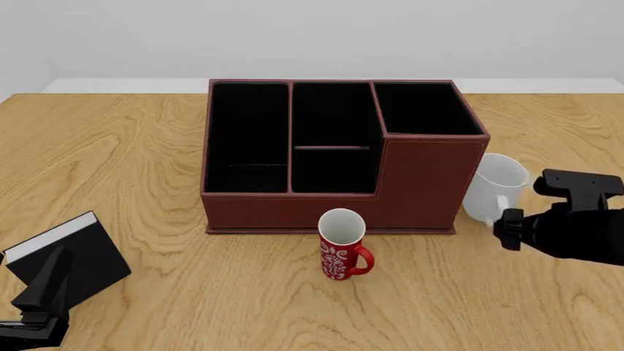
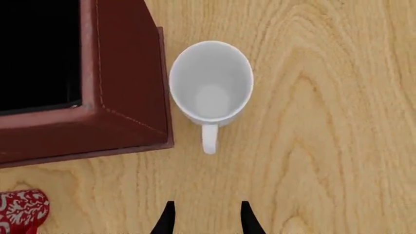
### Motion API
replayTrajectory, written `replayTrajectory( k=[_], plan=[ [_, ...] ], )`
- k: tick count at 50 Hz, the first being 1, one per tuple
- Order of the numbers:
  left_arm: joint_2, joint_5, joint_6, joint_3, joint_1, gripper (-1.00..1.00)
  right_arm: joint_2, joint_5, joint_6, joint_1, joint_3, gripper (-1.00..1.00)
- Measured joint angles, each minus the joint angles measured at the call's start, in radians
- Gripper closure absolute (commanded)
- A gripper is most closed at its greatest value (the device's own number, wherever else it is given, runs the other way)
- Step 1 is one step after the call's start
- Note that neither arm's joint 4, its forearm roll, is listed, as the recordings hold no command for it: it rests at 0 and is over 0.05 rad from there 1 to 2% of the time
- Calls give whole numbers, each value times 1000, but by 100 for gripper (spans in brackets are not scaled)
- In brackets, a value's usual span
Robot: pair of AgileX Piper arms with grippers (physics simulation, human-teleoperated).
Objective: Pick up the white mug and place it to the right of the caddy.
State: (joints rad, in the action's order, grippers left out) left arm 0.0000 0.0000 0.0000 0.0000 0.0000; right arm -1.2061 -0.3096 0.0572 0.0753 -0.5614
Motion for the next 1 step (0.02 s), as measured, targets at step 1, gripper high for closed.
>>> replayTrajectory(
  k=[1],
  plan=[
    [0,0,0,0,0,-100,1,0,-1,0,1,-100]
  ],
)
